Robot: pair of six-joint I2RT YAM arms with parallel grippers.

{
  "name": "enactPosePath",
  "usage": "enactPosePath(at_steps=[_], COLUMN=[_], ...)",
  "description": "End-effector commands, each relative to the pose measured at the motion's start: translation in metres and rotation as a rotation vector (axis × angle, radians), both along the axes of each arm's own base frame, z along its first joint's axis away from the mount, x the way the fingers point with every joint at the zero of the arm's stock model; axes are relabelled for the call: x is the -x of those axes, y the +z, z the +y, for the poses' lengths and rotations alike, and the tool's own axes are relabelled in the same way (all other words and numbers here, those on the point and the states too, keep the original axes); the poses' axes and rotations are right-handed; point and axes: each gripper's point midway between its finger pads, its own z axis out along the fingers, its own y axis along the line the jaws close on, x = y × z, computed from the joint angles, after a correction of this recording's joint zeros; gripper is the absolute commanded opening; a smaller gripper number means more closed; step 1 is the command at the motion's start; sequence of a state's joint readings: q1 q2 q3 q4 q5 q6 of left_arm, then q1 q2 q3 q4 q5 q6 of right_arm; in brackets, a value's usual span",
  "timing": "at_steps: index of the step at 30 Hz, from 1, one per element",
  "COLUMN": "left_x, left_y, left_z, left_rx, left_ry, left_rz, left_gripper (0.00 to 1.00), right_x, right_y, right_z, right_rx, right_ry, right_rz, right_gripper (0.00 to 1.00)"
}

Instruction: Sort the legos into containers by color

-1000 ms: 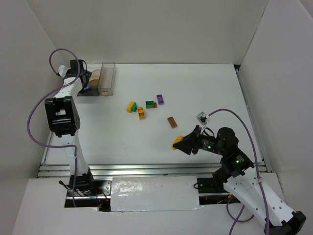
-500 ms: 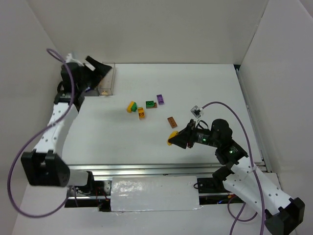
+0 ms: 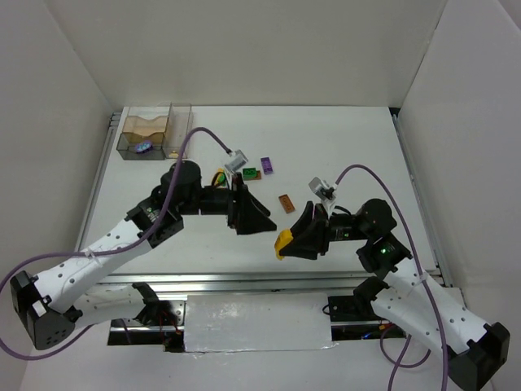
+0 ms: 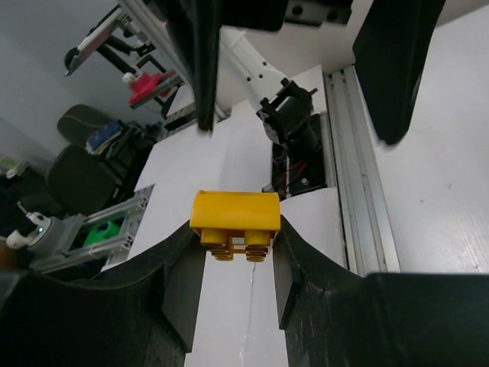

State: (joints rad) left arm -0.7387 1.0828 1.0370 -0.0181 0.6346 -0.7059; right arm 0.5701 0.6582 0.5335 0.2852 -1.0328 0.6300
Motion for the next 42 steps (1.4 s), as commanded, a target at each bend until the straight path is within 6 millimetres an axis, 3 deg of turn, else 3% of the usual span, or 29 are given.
enactPosePath(at_steps=[1, 8, 14, 19, 22, 26, 28, 29, 31, 33, 34, 35, 42], left_x=[0.023, 0.044, 0.047, 0.046, 0.049, 0.052, 0.052, 0.051, 0.049, 0.045, 0.043, 0.041, 0.028], left_y=[0.003, -0.004, -0.004, -0.009, -0.006, -0.008, -0.010, -0.012, -0.013, -0.013, -0.012, -0.009, 0.019], left_z=[-0.014, -0.031, -0.039, -0.041, -0.041, -0.042, -0.043, -0.043, -0.044, -0.044, -0.044, -0.042, -0.030], left_rx=[-0.025, -0.031, -0.028, -0.048, -0.040, -0.044, -0.045, -0.051, -0.061, -0.068, -0.067, -0.062, -0.053], left_ry=[-0.084, -0.167, -0.188, -0.182, -0.198, -0.215, -0.223, -0.218, -0.212, -0.185, -0.174, -0.156, -0.068], left_rz=[-0.107, -0.121, -0.116, -0.107, -0.108, -0.098, -0.095, -0.090, -0.089, -0.091, -0.090, -0.105, -0.173], left_gripper=[0.83, 0.78, 0.69, 0.36, 0.32, 0.36, 0.11, 0.00, 0.00, 0.00, 0.00, 0.00, 0.00], right_x=[0.015, 0.012, 0.001, 0.000, 0.000, -0.005, -0.005, -0.005, -0.004, -0.001, 0.000, 0.001, -0.013], right_y=[0.027, 0.022, 0.015, 0.015, 0.014, 0.015, 0.017, 0.017, 0.018, 0.019, 0.019, 0.018, 0.004], right_z=[0.003, 0.006, 0.009, 0.009, 0.010, 0.009, 0.009, 0.009, 0.008, 0.007, 0.007, 0.005, 0.001], right_rx=[-0.040, -0.002, 0.033, 0.032, 0.036, 0.031, 0.027, 0.026, 0.019, 0.004, -0.002, -0.008, 0.031], right_ry=[0.071, 0.032, -0.020, -0.029, -0.031, -0.068, -0.071, -0.071, -0.067, -0.056, -0.056, -0.064, -0.165], right_rz=[-0.093, -0.059, -0.028, -0.032, -0.030, -0.035, -0.040, -0.043, -0.051, -0.065, -0.069, -0.072, -0.068], right_gripper=[0.00, 0.00, 0.00, 0.00, 0.00, 0.00, 0.00, 0.03, 0.25, 0.62, 0.94, 1.00, 1.00])
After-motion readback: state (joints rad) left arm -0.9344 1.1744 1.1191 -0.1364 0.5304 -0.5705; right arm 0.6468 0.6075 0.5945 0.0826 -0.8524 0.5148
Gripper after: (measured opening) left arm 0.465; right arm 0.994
